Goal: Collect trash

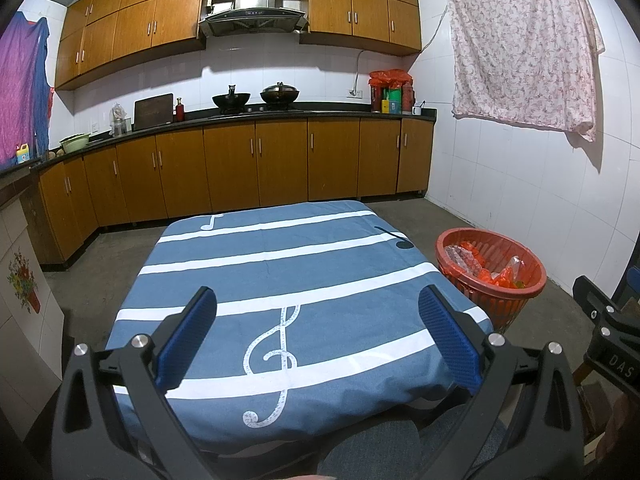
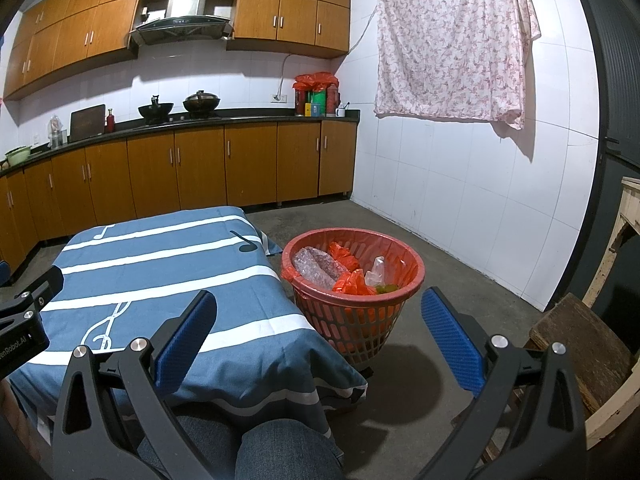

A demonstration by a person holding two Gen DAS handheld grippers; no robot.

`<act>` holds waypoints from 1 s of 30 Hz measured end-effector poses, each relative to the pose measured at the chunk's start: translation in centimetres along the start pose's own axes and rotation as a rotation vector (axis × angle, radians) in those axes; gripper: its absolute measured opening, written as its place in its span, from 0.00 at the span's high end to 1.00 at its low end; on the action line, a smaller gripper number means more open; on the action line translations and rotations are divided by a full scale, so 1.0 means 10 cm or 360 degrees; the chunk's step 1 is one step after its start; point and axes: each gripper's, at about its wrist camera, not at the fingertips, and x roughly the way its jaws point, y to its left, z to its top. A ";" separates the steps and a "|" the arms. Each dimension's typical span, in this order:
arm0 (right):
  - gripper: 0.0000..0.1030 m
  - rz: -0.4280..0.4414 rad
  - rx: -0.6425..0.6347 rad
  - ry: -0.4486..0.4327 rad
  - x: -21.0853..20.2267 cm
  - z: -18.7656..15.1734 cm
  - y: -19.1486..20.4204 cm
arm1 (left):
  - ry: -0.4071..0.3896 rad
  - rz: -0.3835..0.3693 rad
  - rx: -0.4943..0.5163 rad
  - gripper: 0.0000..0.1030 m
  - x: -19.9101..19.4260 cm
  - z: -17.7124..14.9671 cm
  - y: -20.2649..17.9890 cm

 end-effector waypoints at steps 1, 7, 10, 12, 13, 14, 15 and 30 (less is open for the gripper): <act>0.02 0.0000 0.0000 -0.0001 0.00 0.00 0.00 | 0.0000 0.0000 0.0000 0.04 0.00 0.00 0.00; 0.02 -0.0001 0.0002 0.0004 0.00 0.00 -0.01 | 0.0002 0.0000 0.0001 0.04 0.00 0.00 -0.01; 0.02 -0.0001 0.0002 0.0005 0.01 -0.02 -0.01 | 0.0005 -0.0001 0.0001 0.04 0.01 -0.01 -0.01; 0.02 -0.0001 0.0002 0.0005 0.01 -0.02 -0.01 | 0.0006 -0.0001 0.0001 0.04 0.01 -0.02 -0.01; 0.02 0.0000 0.0002 0.0005 0.01 -0.02 -0.01 | 0.0007 -0.0002 0.0001 0.04 0.02 -0.03 0.00; 0.02 0.0000 0.0003 0.0006 0.00 -0.02 -0.01 | 0.0007 -0.0003 0.0001 0.04 0.02 -0.03 0.00; 0.02 0.0000 0.0003 0.0005 0.01 -0.01 -0.01 | 0.0007 -0.0003 0.0000 0.04 0.02 -0.03 0.00; 0.02 -0.0001 0.0003 0.0007 0.01 -0.01 -0.02 | 0.0011 -0.0004 0.0001 0.04 0.03 -0.05 0.00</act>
